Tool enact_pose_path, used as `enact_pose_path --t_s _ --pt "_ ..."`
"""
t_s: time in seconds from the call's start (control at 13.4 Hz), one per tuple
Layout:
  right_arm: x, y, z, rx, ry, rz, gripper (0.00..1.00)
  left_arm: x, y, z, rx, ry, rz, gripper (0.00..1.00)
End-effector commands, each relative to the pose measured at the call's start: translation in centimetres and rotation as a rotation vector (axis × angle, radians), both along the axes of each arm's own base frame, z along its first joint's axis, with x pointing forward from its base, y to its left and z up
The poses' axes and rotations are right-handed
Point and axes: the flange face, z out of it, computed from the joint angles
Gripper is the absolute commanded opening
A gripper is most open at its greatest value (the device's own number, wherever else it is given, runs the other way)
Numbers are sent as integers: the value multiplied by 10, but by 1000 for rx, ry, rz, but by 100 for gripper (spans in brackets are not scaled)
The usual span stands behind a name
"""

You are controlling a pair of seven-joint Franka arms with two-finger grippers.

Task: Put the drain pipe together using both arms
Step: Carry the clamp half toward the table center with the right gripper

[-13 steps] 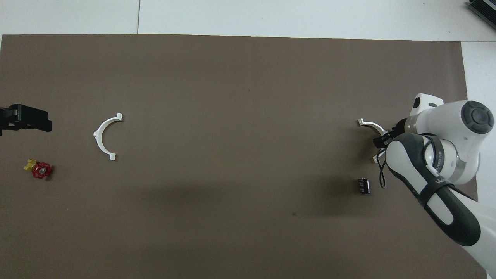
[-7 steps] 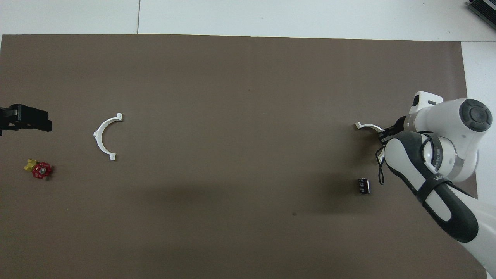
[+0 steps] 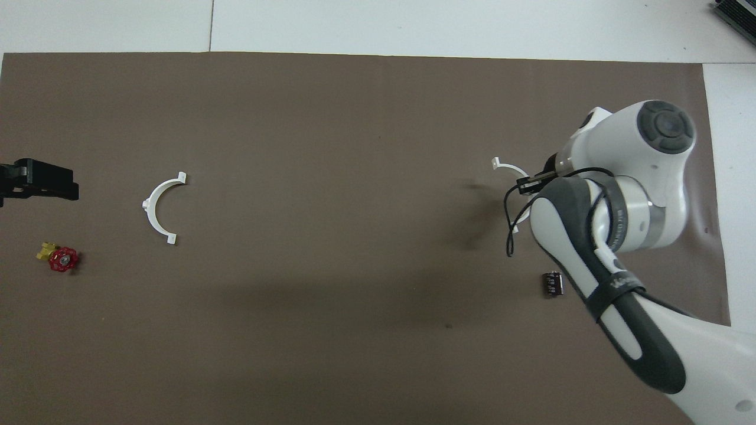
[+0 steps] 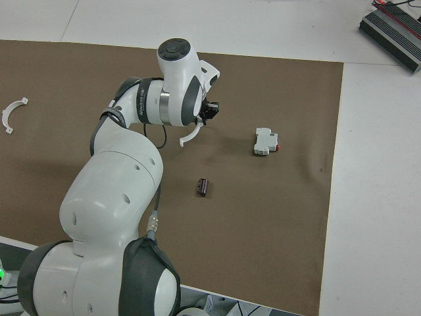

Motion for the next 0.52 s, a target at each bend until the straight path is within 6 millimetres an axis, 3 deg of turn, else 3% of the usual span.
enact_pose_path --t_s 0.0,0.15,0.37,0.45 --pt "-12 80 4 4 -14 -96 0 -5 4 1 19 -8 0 100" --pt "-22 125 3 18 -31 -168 0 -5 4 1 17 -7 2 100" --pt "-41 188 -36 11 -30 -217 0 -5 4 1 19 -8 0 100" --pt "-43 196 -43 9 -30 -224 0 -5 4 1 17 -7 2 100"
